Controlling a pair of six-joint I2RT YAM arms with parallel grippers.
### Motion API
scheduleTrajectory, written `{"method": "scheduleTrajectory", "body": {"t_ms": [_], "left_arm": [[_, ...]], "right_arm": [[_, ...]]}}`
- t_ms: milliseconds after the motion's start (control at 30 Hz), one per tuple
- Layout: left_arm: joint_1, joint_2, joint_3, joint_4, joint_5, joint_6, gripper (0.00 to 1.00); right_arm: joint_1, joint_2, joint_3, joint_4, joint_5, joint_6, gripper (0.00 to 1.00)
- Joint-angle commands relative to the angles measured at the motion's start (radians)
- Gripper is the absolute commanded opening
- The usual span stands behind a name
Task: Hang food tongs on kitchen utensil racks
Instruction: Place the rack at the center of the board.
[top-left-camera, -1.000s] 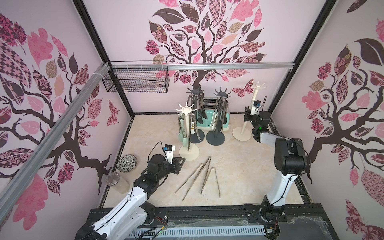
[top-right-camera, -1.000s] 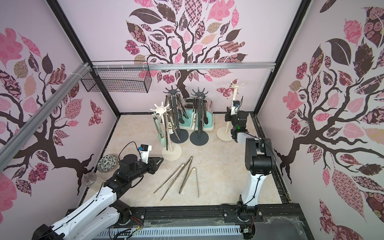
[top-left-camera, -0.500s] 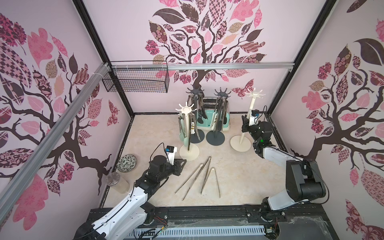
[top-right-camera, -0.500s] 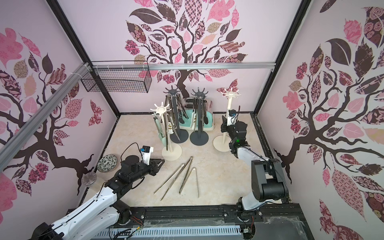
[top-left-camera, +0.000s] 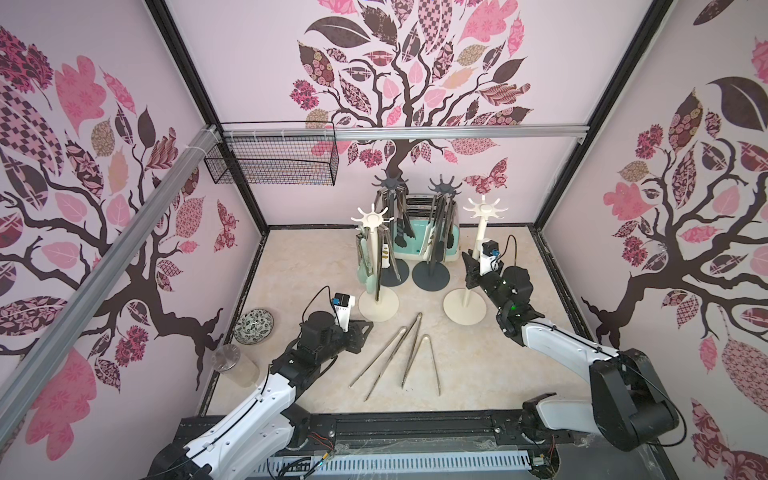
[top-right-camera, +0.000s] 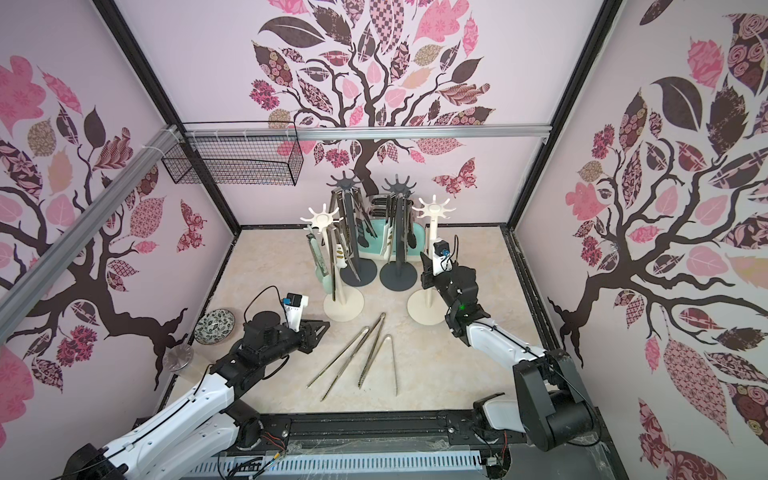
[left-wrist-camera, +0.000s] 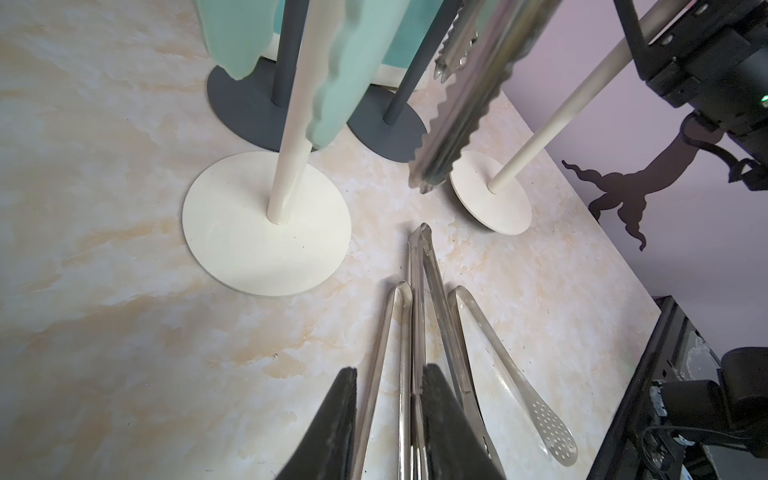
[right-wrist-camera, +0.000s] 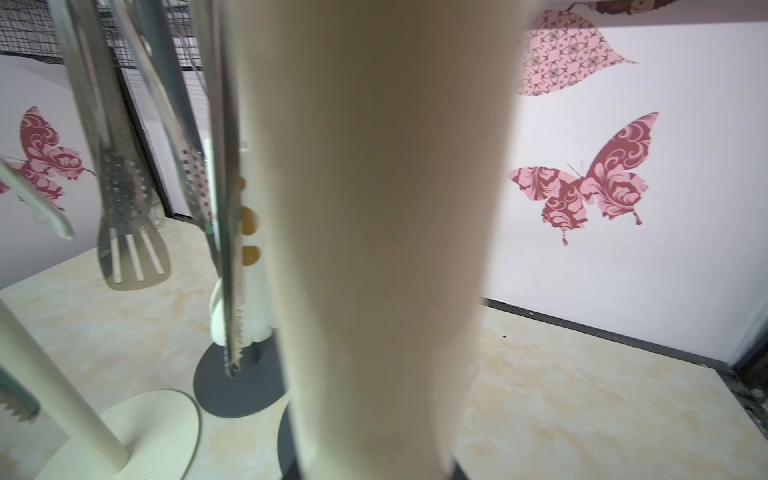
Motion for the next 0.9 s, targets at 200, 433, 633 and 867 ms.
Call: {"method": "scheduleTrajectory", "body": {"t_ms": [200,433,633,867], "left_arm": [[-0.004,-0.041,-0.023,-0.009,-0.003,0.001,0.3],[-0.004,-0.06,-0.031,-0.023,-0.008,0.004,0.3],[-0.005,-0.06,-0.03,-0.024,-0.008,0.006,0.3],[-0.005,-0.057,-0.032,-0.021,-0.008,0.006,0.3]], "right_arm": [[0.118,0.017,-0.006,0.197,0.089,0.027,0.0],[0.178,0.111,0.006,0.271,0.116,0.049,0.0],[0.213,0.167,0.027,0.309,0.122,0.081,0.0],[0.248,0.217,0.045,0.335,0.131,0.106,0.0]]}}
